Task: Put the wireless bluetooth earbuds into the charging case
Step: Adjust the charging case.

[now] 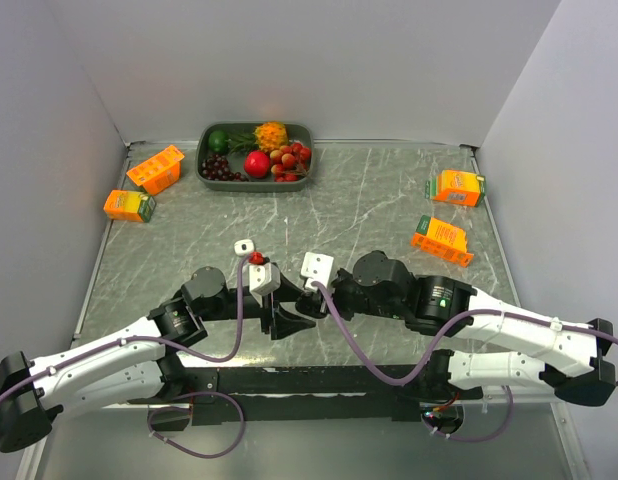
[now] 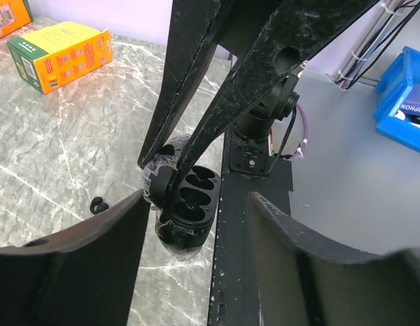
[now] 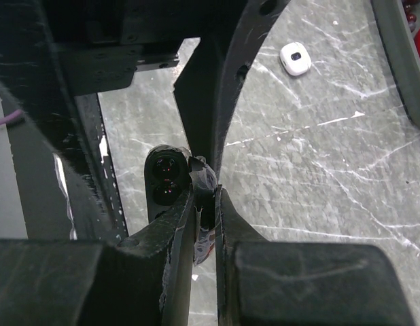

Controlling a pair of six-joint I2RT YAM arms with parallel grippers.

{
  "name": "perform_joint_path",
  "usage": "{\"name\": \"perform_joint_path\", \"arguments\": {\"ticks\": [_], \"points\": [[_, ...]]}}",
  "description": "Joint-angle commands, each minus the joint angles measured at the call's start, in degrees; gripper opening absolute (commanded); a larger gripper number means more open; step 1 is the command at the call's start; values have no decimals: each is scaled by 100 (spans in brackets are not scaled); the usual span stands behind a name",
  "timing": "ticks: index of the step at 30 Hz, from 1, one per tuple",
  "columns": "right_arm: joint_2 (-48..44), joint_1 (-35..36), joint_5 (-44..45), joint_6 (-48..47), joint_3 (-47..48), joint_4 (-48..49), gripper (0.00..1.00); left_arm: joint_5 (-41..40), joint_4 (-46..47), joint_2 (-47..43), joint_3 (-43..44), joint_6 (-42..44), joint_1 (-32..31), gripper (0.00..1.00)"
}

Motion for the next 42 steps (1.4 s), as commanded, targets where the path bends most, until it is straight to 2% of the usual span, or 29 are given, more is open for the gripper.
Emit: {"name": "perform_joint_path", "arguments": {"ticks": [1,7,11,14,17,18,24,25,31,33,34,37,38,39,40,42], "points": [[4,45,-27,41,353,244,0,63,265,-79,108,67,24,63],[48,53,-255,112,468,244,0,45,256,-106,12,41,24,74],[49,62,-273,121,512,244,0,27,256,-132,-23,41,24,74],[57,62,-256,121,521,244,0,19,265,-176,-50,59,24,66],[57,71,-264,129,512,253,0,1,265,-203,-59,67,16,53],[57,71,-264,147,512,253,0,1,282,-220,-76,85,16,44],[5,71,-369,243,477,332,0,-25,440,-308,-190,102,24,36],[-4,71,-413,261,468,350,0,-25,475,-317,-225,111,24,36],[5,71,-607,384,486,402,0,-69,572,-378,-287,94,24,50],[22,71,-625,393,494,411,0,-69,572,-378,-287,102,24,49],[22,71,-625,402,494,394,0,-61,581,-378,-296,94,24,47],[40,62,-616,411,494,394,0,-69,642,-405,-313,103,16,26],[40,71,-599,437,494,402,0,-78,634,-414,-313,137,16,6],[40,62,-572,454,494,402,0,-78,617,-414,-313,155,16,1],[31,71,-529,481,494,411,6,-87,608,-414,-322,147,24,1],[31,71,-388,604,520,411,28,-122,634,-440,-348,120,24,1]]}}
